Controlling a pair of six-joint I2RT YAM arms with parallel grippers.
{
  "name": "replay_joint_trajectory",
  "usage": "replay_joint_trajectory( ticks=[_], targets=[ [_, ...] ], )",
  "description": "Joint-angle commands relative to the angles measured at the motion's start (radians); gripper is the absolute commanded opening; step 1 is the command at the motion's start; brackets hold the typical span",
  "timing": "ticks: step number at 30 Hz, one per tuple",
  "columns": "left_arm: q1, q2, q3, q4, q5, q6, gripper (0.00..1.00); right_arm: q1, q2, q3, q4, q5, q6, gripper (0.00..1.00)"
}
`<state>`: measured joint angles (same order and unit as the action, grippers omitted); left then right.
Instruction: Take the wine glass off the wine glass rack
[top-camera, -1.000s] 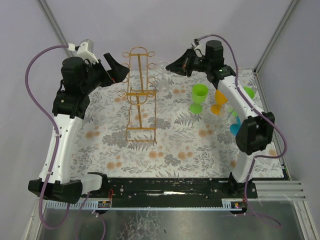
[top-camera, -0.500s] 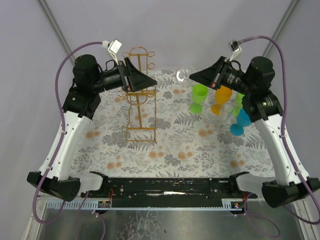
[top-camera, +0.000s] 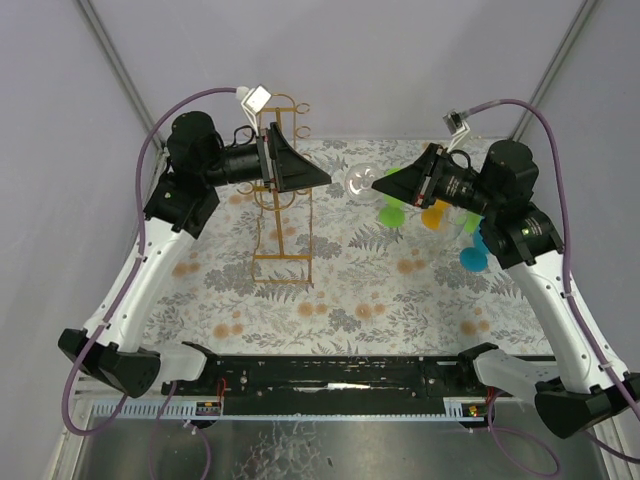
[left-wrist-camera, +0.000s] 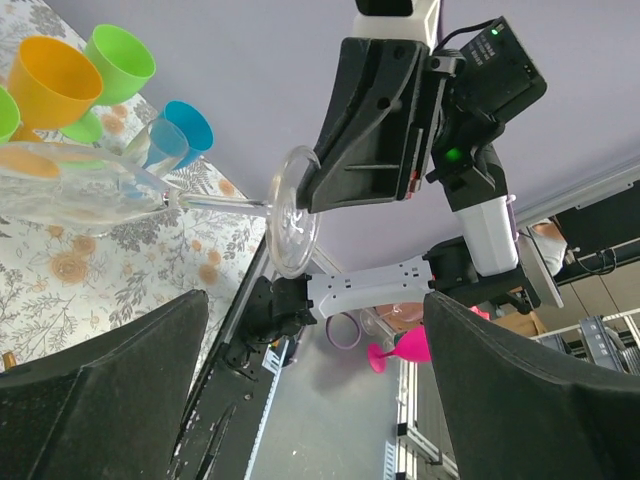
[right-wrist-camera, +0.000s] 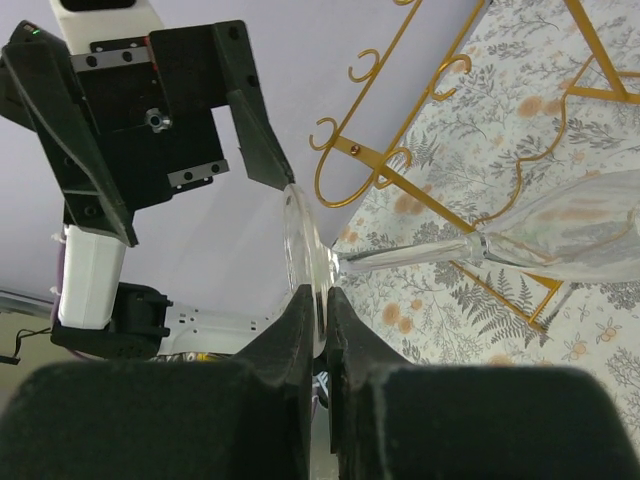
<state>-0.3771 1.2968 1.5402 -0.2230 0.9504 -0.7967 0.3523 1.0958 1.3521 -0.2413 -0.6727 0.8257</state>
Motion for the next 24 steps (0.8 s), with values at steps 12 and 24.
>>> replay_joint_trajectory(
  ticks=[12, 24],
  targets=[
    [-0.025, 0.034, -0.021, 0.093, 0.036, -0.031, 0.87, 0.142, 0.056, 0.039, 0.151, 0.084, -0.025, 0.0],
    [-0.034, 0.018, -0.07, 0.163, 0.09, -0.097, 0.66, 0.193, 0.086, 0.063, 0.19, 0.127, -0.048, 0.0]
  ],
)
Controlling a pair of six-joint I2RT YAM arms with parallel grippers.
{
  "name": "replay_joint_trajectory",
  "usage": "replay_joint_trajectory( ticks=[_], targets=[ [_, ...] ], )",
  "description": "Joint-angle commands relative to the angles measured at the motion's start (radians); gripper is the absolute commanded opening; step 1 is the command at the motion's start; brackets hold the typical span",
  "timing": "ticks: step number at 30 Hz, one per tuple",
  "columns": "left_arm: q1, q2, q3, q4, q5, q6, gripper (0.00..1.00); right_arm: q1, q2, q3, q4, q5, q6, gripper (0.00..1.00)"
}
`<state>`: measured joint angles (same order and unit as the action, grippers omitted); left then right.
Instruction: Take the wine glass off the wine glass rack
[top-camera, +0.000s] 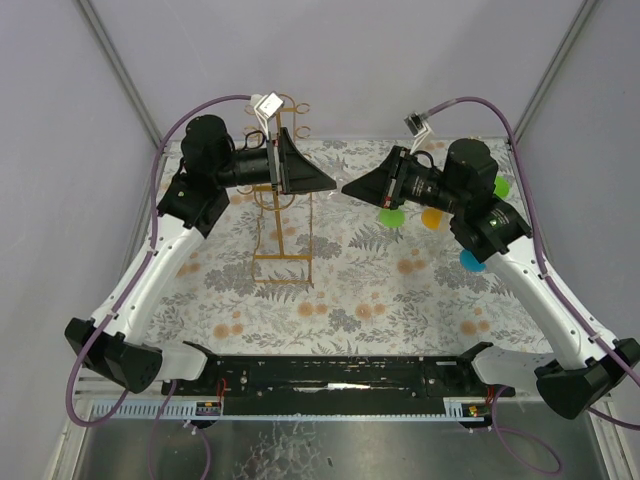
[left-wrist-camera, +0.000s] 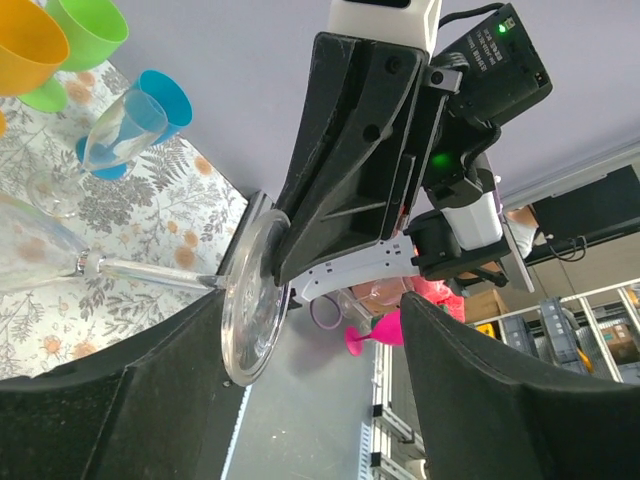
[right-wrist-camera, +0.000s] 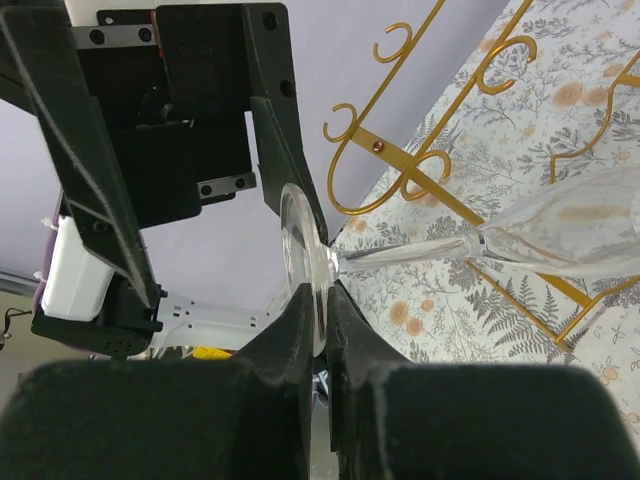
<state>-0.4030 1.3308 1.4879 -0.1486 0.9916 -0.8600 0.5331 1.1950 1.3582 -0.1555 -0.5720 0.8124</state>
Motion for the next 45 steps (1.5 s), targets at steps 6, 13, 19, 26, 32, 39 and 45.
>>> replay_joint_trajectory(
  ticks=[6, 13, 19, 26, 32, 39, 45],
  targets=[
    [-0.014, -0.025, -0.041, 0.127, 0.066, -0.072, 0.48, 0.015, -0.021, 0.037, 0.135, 0.031, -0.03, 0.0],
    [-0.018, -0.026, -0.049, 0.169, 0.098, -0.105, 0.19, 0.019, -0.028, 0.031, 0.155, 0.039, -0.04, 0.0],
    [-0.022, -0.033, -0.061, 0.202, 0.119, -0.13, 0.0, 0.021, -0.032, 0.026, 0.161, 0.044, -0.066, 0.0],
    [-0.026, -0.034, 0.021, 0.039, 0.09, 0.048, 0.0, 0.022, -0.089, 0.038, 0.128, 0.092, -0.124, 0.27],
    [-0.082, 0.023, 0.24, -0.291, -0.073, 0.465, 0.0, 0.022, -0.148, 0.187, -0.135, 0.253, -0.259, 0.71],
    [-0.275, 0.066, 0.355, -0.499, -0.391, 0.9, 0.0, 0.022, -0.16, 0.287, -0.388, 0.438, -0.317, 0.84],
    [-0.453, 0.072, 0.353, -0.579, -0.63, 1.203, 0.0, 0.021, -0.131, 0.335, -0.523, 0.515, -0.333, 0.9]
  ],
)
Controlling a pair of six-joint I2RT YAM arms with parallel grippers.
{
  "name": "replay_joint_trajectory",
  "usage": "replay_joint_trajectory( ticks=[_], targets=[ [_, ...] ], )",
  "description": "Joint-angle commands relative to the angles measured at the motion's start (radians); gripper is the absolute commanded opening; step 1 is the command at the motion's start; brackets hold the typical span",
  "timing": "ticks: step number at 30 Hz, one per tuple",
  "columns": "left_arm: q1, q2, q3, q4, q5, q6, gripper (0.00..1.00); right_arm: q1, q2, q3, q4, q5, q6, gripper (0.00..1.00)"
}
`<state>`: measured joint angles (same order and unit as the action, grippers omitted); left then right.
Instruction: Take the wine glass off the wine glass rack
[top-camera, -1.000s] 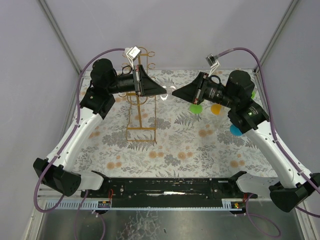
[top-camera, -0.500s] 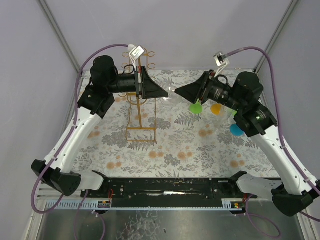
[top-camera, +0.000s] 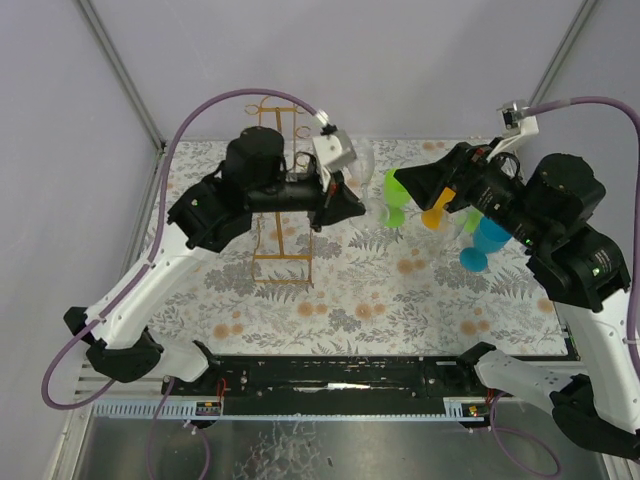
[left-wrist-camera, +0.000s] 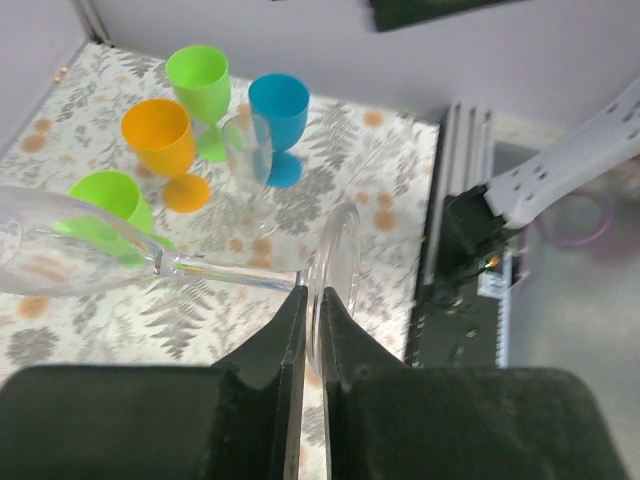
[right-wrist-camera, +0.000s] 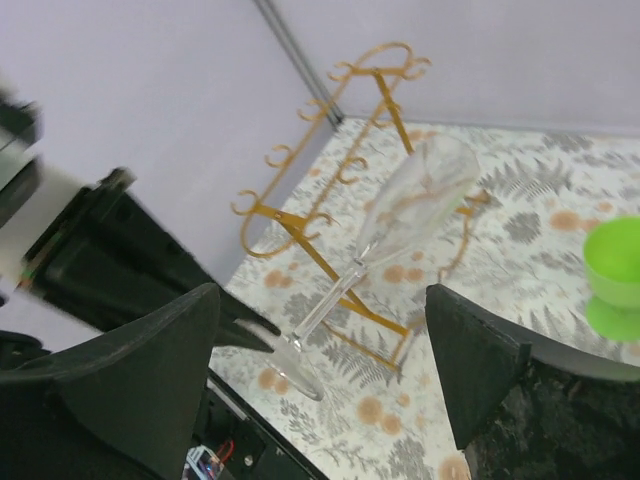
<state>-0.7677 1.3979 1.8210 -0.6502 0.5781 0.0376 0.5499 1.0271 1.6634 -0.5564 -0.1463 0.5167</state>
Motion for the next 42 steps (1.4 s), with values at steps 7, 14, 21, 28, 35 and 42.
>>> replay_joint_trajectory(
  ticks=[7, 14, 21, 28, 35, 42],
  targets=[
    [-0.253, 0.023, -0.022, -0.083, -0.447, 0.535, 0.0, 0.004, 0.087, 0.044, -0.191, 0.079, -0.057, 0.95],
    [-0.381, 0.003, -0.167, 0.018, -0.676, 0.757, 0.0, 0.004, 0.111, 0.054, -0.189, 0.115, -0.067, 0.98],
    [-0.45, 0.005, -0.29, 0.124, -0.822, 0.897, 0.0, 0.0, 0.155, 0.066, -0.192, 0.166, -0.092, 1.0],
    [-0.514, 0.018, -0.379, 0.227, -0.928, 1.019, 0.0, -0.033, 0.218, 0.053, -0.174, 0.144, -0.092, 1.0],
    [-0.545, 0.032, -0.415, 0.264, -0.974, 1.067, 0.0, -0.076, 0.247, 0.042, -0.141, 0.12, -0.076, 1.0],
    [-0.554, 0.035, -0.45, 0.277, -1.004, 1.096, 0.0, -0.089, 0.292, 0.082, -0.177, 0.076, -0.089, 0.93]
  ],
)
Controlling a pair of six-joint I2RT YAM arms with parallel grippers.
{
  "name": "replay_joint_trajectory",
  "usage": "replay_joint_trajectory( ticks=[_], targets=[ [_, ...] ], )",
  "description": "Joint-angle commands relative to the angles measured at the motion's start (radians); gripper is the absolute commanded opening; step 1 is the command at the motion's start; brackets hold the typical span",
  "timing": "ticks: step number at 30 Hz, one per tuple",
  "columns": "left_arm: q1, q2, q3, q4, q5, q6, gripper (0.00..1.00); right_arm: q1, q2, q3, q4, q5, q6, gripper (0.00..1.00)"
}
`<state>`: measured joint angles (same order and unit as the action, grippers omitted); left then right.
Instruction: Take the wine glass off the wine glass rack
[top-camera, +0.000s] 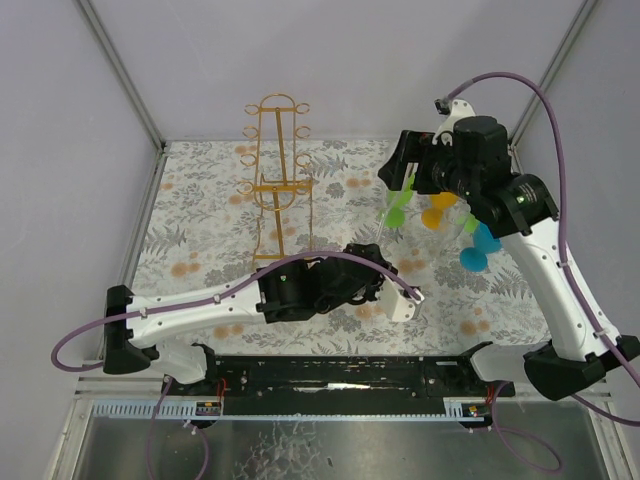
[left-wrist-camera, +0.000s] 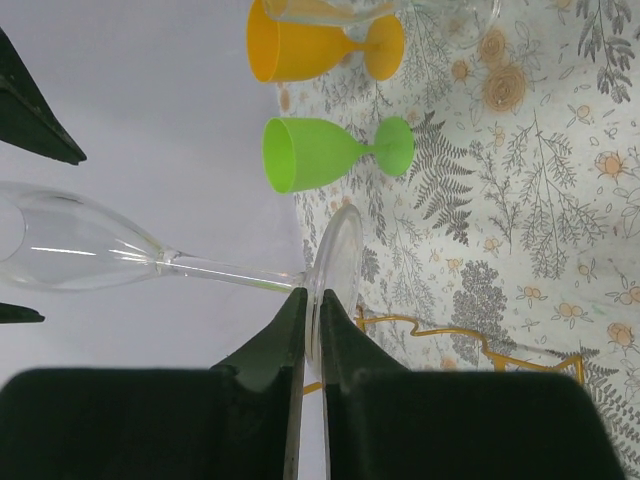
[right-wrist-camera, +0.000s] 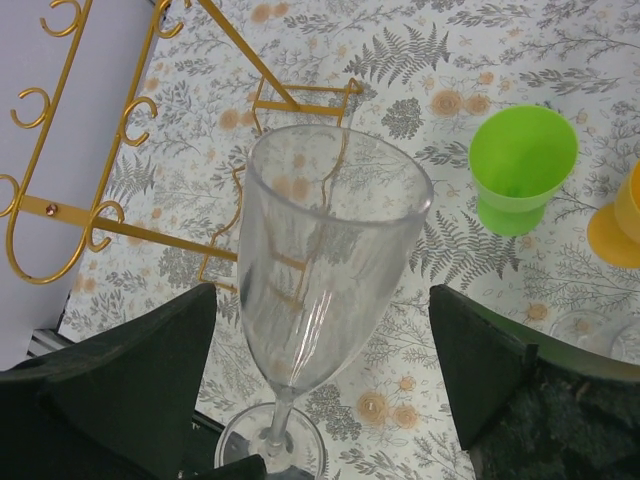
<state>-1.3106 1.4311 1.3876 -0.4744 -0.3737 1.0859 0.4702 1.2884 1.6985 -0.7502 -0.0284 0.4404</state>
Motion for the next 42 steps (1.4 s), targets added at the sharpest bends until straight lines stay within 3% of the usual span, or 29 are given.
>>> replay_joint_trajectory(
  ticks=[1, 17, 23, 28, 38, 42],
  targets=[
    [-0.013, 0.003, -0.02, 0.105, -0.057, 0.054, 0.0, -0.011, 0.04, 0.054, 0.007, -0.048, -0.016, 0.91],
    [-0.034, 0.015, -0.107, 0.179, -0.133, 0.15, 0.0, -0.042, 0.092, 0.162, -0.099, -0.055, -0.051, 0.77],
    [-0.04, 0.024, -0.113, 0.217, -0.156, 0.177, 0.0, -0.065, 0.101, 0.157, -0.117, -0.111, -0.054, 0.63],
    [-0.044, 0.023, -0.118, 0.227, -0.167, 0.191, 0.0, -0.068, 0.118, 0.157, -0.118, -0.139, -0.054, 0.6],
    [-0.044, 0.021, -0.145, 0.258, -0.189, 0.218, 0.0, -0.071, 0.1, 0.157, -0.1, -0.131, -0.059, 0.34],
    [-0.043, 0.027, -0.13, 0.283, -0.191, 0.218, 0.41, -0.072, 0.038, 0.137, -0.063, -0.026, -0.097, 0.31]
  ],
)
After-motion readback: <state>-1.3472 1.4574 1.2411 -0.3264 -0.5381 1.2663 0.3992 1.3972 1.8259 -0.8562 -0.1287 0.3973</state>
